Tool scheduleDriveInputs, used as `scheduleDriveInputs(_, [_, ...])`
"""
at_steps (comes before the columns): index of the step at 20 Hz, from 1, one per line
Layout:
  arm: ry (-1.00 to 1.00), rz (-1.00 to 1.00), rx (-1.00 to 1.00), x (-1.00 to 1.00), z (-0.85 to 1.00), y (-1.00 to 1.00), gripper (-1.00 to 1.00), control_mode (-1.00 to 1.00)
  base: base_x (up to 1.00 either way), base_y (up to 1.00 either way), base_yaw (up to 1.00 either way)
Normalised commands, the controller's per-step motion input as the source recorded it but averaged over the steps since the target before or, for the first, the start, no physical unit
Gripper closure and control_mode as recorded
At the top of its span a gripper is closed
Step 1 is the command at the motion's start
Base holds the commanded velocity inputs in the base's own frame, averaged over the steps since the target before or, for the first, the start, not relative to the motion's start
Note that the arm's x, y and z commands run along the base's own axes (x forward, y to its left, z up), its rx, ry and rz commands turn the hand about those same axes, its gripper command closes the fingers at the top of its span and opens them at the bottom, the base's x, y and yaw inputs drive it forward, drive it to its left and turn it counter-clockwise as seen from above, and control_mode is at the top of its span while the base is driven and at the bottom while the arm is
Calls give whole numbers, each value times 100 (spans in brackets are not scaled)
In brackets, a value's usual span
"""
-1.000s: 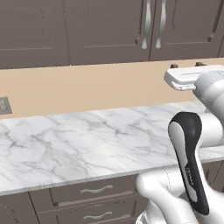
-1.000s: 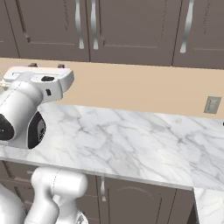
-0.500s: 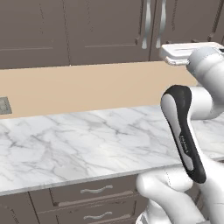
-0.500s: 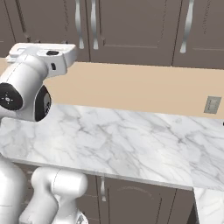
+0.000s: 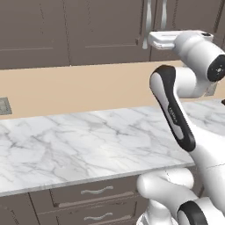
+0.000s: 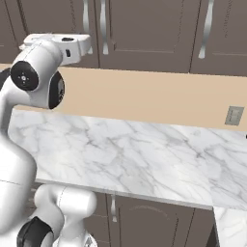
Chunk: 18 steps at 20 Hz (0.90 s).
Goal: Open the cabinet directly in front. Then move the wine and the cup to the dining counter with the candle on it.
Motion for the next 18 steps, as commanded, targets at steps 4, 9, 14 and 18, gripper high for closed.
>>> scheduleDriveInputs(4, [26, 0, -1, 65, 0, 2, -100, -100, 0, 0, 0])
scheduleDriveInputs(9, [20, 0, 0, 75, 0, 0, -100, -100, 0, 0, 0])
scheduleDriveInputs(14, [5, 0, 0, 83, -1, 0, -100, -100, 0, 0, 0])
scheduleDriveInputs(18, [0, 0, 0, 85, -26, 0, -100, -100, 0, 0, 0])
